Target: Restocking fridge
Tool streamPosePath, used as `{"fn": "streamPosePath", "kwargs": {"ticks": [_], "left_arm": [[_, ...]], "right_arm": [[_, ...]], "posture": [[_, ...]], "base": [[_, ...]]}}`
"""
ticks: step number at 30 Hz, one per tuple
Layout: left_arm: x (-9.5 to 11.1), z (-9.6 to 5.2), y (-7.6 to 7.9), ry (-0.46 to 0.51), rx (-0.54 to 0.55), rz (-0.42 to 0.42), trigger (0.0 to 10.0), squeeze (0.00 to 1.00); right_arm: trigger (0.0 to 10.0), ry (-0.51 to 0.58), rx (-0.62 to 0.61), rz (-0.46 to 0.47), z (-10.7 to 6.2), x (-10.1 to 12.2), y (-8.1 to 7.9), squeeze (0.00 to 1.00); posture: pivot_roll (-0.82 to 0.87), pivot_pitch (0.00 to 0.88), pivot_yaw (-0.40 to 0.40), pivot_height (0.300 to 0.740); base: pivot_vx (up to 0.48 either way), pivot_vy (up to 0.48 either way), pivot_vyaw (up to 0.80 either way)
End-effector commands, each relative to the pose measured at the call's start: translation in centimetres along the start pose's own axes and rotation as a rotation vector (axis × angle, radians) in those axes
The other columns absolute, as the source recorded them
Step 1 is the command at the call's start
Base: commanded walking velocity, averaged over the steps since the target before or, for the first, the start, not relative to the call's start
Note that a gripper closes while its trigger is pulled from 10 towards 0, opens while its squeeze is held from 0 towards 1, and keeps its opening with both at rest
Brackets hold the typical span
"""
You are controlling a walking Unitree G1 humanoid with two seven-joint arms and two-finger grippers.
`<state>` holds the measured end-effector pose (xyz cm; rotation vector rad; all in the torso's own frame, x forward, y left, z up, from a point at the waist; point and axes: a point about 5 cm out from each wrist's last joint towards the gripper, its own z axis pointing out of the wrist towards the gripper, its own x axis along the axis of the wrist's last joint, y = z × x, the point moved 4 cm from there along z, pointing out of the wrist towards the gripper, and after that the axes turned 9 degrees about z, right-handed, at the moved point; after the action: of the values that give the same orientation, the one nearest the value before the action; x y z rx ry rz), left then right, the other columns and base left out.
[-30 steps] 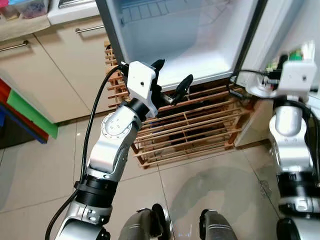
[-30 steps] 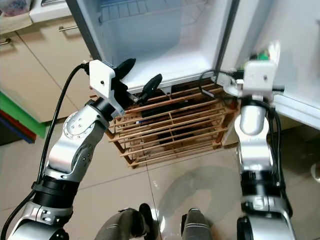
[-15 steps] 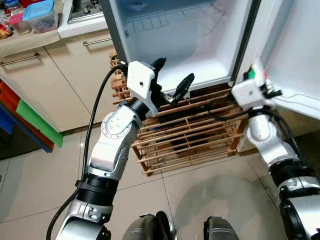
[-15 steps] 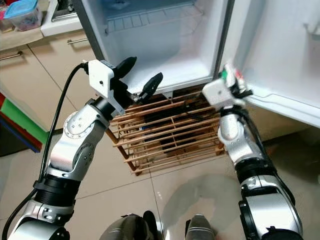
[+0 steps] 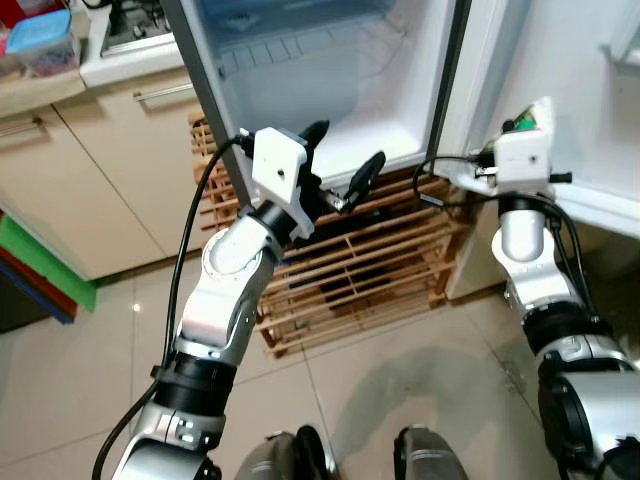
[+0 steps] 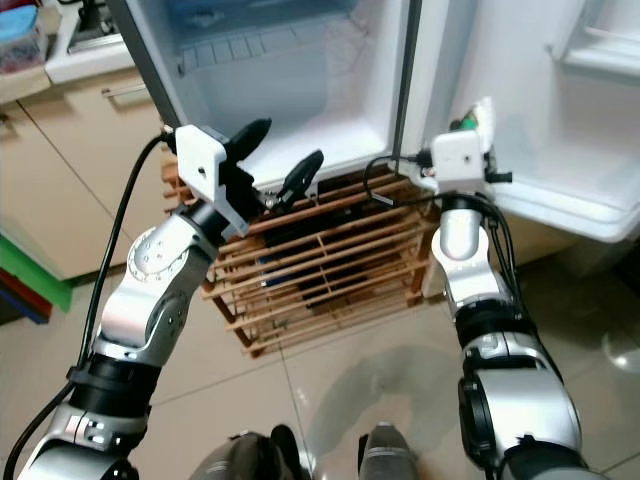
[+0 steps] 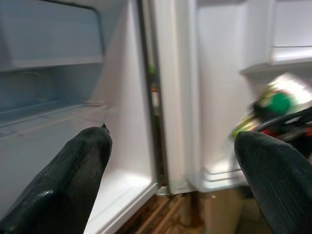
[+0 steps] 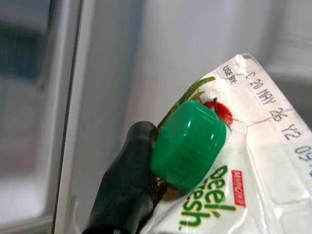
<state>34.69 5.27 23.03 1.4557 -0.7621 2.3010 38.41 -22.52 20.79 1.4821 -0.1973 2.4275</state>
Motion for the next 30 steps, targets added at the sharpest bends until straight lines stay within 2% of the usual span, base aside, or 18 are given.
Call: {"fn": "streamPosePath", "kwargs": {"ticks": [1,4,7,11,21,25,30], "left_arm": [[0.7,0.1,-0.2,0.014,0.015,0.029,10.0,0.0],[1.3,0.2,0.9,0.049,-0.009,-0.024,10.0,0.0],[2.0,0.4,1.8,0.087,-0.03,-0.059,10.0,0.0],[2.3,0.7,1.8,0.102,-0.027,-0.058,10.0,0.0],[2.6,1.1,1.5,0.113,-0.009,-0.048,10.0,0.0],[2.6,1.2,1.4,0.109,-0.02,-0.034,10.0,0.0],[2.5,1.1,1.3,0.109,-0.017,-0.035,10.0,0.0]], "right_arm": [[10.0,0.031,-0.051,0.075,-0.8,1.8,0.6,0.0],[10.0,0.01,-0.097,0.093,-2.6,1.8,1.6,0.0],[10.0,-0.003,-0.094,0.07,-3.3,1.3,1.9,0.0],[10.0,-0.018,-0.075,0.067,-2.9,1.2,1.9,0.0],[10.0,-0.041,-0.035,0.079,-2.1,2.4,0.8,0.0],[10.0,-0.039,-0.006,0.083,-1.9,2.6,-0.1,0.0],[10.0,-0.061,0.005,0.079,-2.1,2.4,-0.4,0.0]], "posture": [[-0.23,0.117,0.081,0.74],[-0.25,0.116,0.062,0.74],[-0.27,0.112,0.055,0.74],[-0.27,0.102,0.052,0.74],[-0.27,0.08,0.044,0.74],[-0.26,0.077,0.046,0.74],[-0.26,0.076,0.048,0.74]], "base": [[0.0,0.0,0.0],[0.0,0.0,0.0],[0.091,0.0,0.0],[0.446,0.0,0.0],[0.396,0.269,0.0],[0.463,0.0,0.0],[0.464,0.0,-0.73]]}}
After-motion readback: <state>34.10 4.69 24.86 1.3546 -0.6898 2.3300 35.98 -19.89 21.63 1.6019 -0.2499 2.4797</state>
